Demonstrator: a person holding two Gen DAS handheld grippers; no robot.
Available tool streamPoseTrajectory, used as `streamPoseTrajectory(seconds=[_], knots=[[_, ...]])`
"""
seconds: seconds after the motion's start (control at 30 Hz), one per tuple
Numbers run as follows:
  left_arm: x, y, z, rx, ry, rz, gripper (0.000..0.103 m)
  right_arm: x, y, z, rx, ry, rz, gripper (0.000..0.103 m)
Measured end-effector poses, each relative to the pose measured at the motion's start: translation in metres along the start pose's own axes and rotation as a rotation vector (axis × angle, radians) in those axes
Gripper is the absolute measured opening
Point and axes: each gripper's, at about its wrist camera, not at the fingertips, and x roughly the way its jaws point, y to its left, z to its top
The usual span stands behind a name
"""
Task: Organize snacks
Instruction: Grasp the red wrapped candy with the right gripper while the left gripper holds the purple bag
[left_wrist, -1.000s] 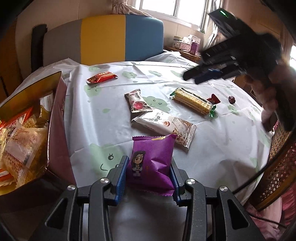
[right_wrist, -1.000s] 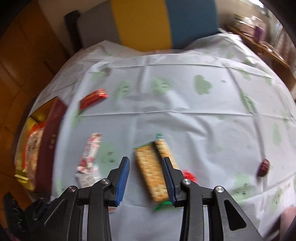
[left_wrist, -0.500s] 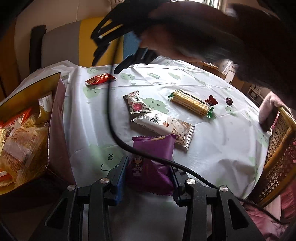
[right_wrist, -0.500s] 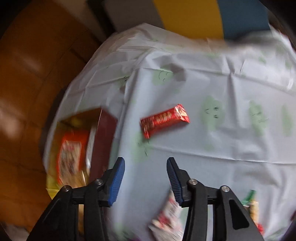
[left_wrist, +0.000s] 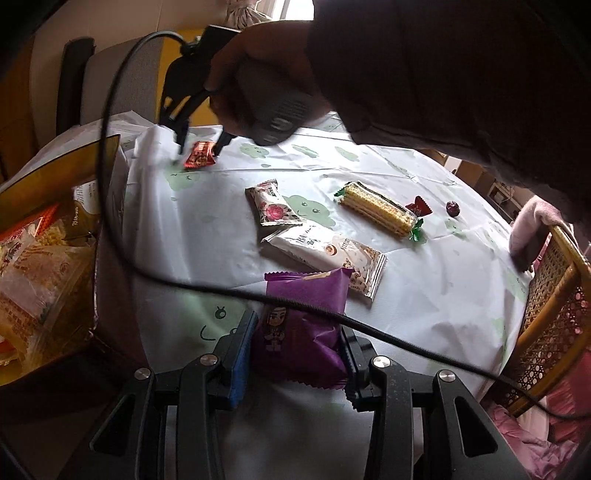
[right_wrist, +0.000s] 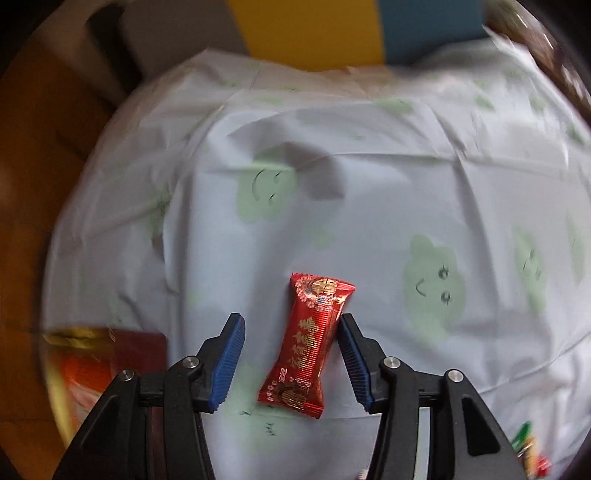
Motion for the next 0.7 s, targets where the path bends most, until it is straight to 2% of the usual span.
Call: streamPoseTrajectory(seconds=[0.03, 0.13, 0.23, 0.37, 0.43, 0.57, 0.7], knots=[[0.000, 0.000, 0.000, 0.000, 0.000, 0.000, 0.042, -0.001, 0.006, -0.002, -0.056, -0.007, -0.035, 0.032], [0.000, -0.001, 0.000, 0.004, 0.000, 0.007, 0.042, -0.009, 0.006, -0.012, -0.154, -0.003, -0.074, 0.023], [0.001, -0.001, 0.000, 0.001, 0.001, 0.007, 0.042, -0.026, -0.010, -0.024, -0.197, -0.013, -0.085, 0.022], [0.000, -0.001, 0.000, -0.002, 0.003, 0.008, 0.042, -0.055, -0.048, -0.044, -0.197, -0.012, -0.055, 0.022], [-0.001, -0.001, 0.001, 0.002, 0.003, 0.010, 0.042, -0.068, -0.070, -0.056, -0.187, 0.012, -0.023, 0.022], [0.000, -0.005, 0.000, 0.030, -0.001, 0.029, 0.042, -0.077, -0.103, -0.075, -0.218, 0.054, -0.017, 0.022], [0.001, -0.007, -0.001, 0.050, 0.003, 0.036, 0.042, -0.083, -0.119, -0.114, -0.279, 0.087, -0.001, 0.022]])
